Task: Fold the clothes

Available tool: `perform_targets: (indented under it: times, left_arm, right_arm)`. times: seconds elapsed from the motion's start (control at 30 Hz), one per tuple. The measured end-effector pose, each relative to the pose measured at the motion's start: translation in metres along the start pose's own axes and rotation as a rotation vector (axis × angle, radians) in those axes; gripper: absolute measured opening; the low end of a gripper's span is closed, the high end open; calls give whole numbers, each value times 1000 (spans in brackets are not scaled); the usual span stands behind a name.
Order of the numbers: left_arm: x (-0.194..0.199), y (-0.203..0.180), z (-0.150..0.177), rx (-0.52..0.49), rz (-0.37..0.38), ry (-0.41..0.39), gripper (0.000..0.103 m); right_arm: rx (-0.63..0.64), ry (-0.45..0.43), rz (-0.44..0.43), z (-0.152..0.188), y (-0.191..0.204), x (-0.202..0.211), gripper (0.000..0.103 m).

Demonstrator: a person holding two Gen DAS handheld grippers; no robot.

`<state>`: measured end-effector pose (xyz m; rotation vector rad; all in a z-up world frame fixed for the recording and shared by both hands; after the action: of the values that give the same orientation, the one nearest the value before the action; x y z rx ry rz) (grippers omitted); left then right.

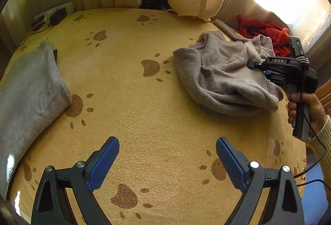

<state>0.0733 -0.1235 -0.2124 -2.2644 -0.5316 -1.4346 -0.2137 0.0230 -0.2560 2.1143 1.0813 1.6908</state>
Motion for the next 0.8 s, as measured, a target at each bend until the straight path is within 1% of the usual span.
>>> perform_targets:
  times: [0.23, 0.27, 0.3, 0.4, 0.5, 0.57, 0.6, 0.67, 0.73, 0.8]
  left_arm:
    - [7, 12, -6, 9, 1, -26, 96]
    - [10, 16, -7, 14, -3, -32, 96]
    - [12, 20, -8, 19, -7, -37, 96]
    - [22, 37, -6, 39, -26, -58, 96]
    - [28, 58, 0, 60, -48, -62, 96]
    - [30, 72, 6, 77, -62, -60, 96]
    - [31, 78, 9, 87, -65, -61, 96]
    - [33, 87, 13, 110, -65, -65, 96]
    - [34, 92, 16, 126, -57, -68, 96]
    - [34, 93, 18, 130, -45, -73, 96]
  right_arm:
    - [174, -99, -129, 4, 78, 41, 13]
    - [205, -98, -157, 8, 95, 44, 10]
    - [233, -92, -196, 13, 112, 47, 7]
    - [326, -45, -292, 39, 166, 45, 7]
    - [386, 60, -386, 83, 202, 34, 7]
    - [403, 113, -389, 109, 211, 21, 7]
    - [386, 130, -386, 117, 208, 16, 10]
    - [332, 163, -377, 130, 196, 8, 11]
    - [318, 196, -330, 140, 177, 6, 12]
    - [309, 227, -278, 151, 158, 5, 26]
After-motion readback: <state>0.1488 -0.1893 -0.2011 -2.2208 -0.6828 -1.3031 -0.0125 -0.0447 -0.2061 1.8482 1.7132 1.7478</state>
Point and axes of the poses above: each gripper's, at about its wrist camera, not at the fingertips, and x roughly against the way its jaws point, y to its left, z to its underside, the point moved 8 cm from there along -x, roughly the way its jaws point, and after that the axes turned 4 degrees about -z, right-handed, at the moved point
